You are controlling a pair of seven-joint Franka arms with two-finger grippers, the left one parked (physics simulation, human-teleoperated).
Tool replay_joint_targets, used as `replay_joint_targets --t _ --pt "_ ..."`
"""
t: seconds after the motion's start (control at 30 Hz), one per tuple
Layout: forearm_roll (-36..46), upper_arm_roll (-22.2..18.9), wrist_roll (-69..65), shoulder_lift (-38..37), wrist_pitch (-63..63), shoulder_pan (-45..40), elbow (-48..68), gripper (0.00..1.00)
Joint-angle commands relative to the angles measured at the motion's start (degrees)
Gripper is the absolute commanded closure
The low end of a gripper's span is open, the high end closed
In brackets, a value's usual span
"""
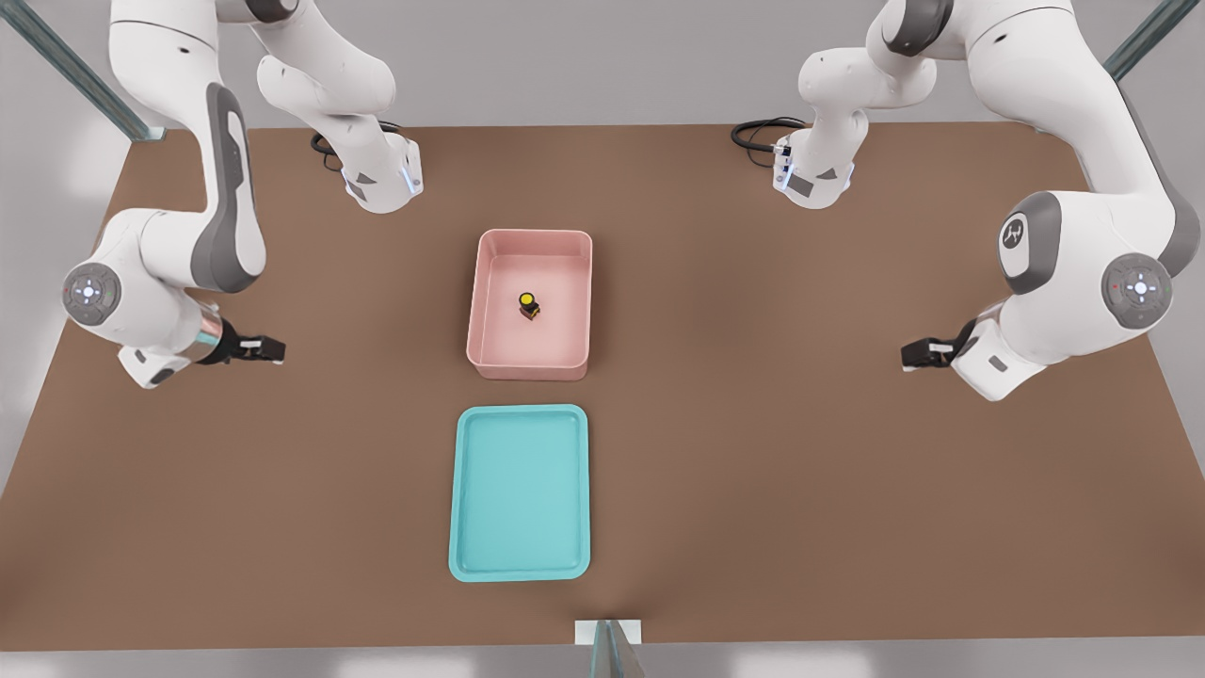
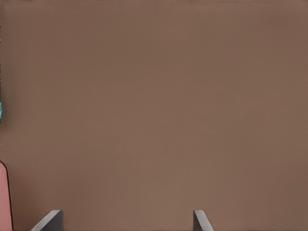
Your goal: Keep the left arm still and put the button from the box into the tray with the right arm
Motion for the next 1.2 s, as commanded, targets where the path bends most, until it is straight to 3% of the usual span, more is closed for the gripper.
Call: replay_joint_targets --t 0.0,0.07,0.17,0.27,0.47,0.7,0.93,1.17 --pt "0.08 0.04 -2.02 0.22 4.01 0.06 0.13 0.0" --pt "0.08 0.65 -1.05 0.31 3.75 0.76 0.31 0.0" --pt "0.17 1.53 18.27 0.31 2.96 14.11 0.92 0.0" --pt "3.42 2.32 29.18 0.31 4.36 19.92 0.66 0.0" --pt "5.88 2.67 44.82 -6.63 16.75 31.35 -18.06 0.0" --pt "5.8 3.2 66.53 -1.98 24.05 43.12 -17.97 0.0" --pt "5.88 3.38 72.43 5.32 29.24 47.26 -17.27 0.0" --pt "4.21 3.38 71.81 6.02 34.6 47.17 -21.93 0.0"
